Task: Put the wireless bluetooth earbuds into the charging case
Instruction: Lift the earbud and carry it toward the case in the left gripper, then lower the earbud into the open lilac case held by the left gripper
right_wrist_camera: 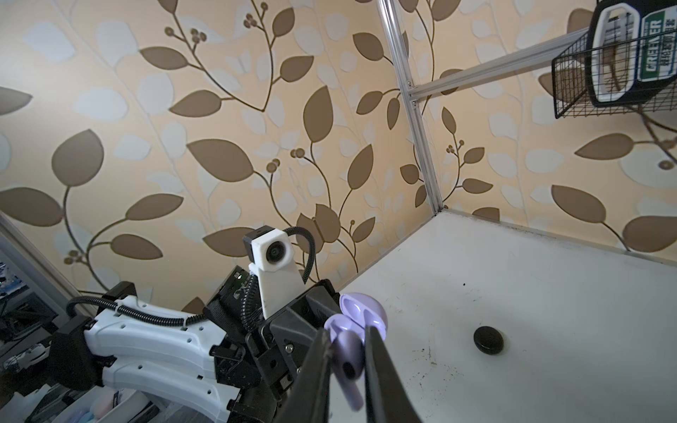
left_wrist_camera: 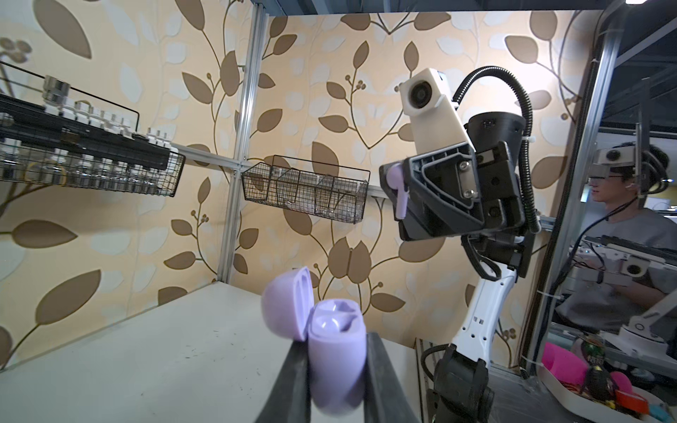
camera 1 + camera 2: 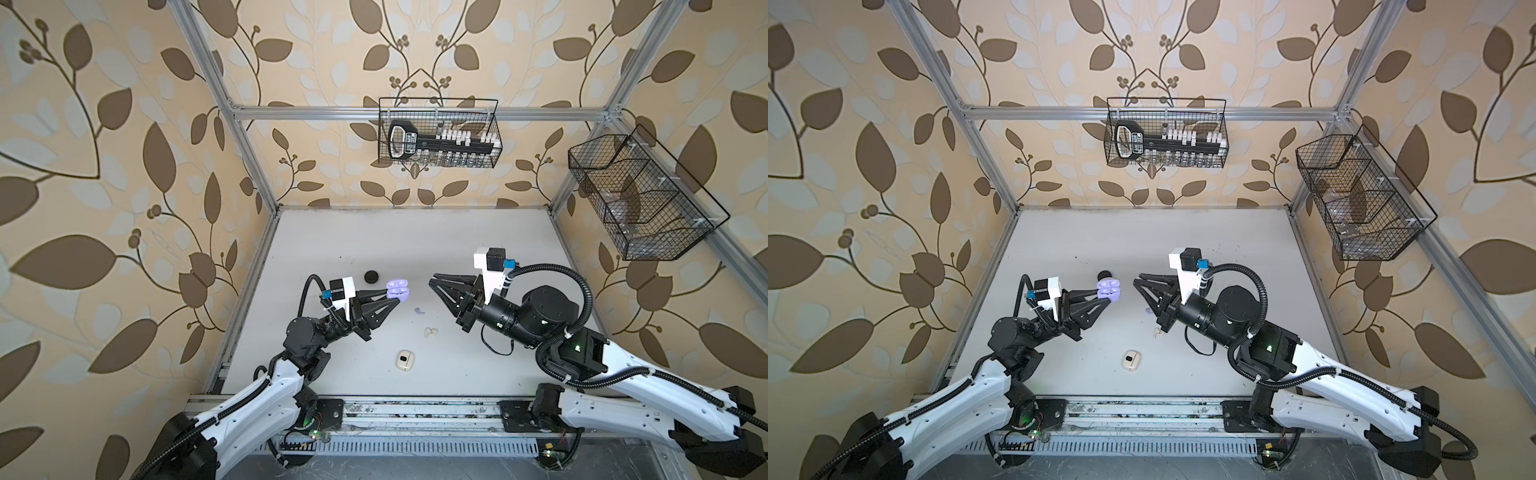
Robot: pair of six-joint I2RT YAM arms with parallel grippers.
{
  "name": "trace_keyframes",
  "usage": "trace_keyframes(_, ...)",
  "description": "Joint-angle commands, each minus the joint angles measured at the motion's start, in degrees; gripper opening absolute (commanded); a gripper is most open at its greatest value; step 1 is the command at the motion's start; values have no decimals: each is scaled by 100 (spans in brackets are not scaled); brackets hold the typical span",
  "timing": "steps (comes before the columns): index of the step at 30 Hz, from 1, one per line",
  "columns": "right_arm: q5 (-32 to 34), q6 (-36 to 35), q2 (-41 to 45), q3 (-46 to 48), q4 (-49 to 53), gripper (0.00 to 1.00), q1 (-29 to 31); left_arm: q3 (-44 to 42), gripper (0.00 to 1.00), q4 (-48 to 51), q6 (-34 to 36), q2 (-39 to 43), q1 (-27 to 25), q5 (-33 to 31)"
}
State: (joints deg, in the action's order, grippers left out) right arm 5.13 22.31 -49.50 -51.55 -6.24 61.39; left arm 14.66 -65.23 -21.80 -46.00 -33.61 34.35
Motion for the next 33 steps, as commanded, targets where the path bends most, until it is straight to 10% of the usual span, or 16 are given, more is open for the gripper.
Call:
trace_keyframes(1, 31, -174, -4, 177, -642, 19, 145, 31, 0, -883, -70, -78, -186, 149)
trace_keyframes(16, -456, -70, -362, 470, -1466, 14, 274, 67, 0, -561, 1012, -272, -1301, -658)
trace_keyframes(33, -631, 6, -5, 1022, -1903, 14, 322, -299, 0, -704, 1371, 65, -1412, -1025)
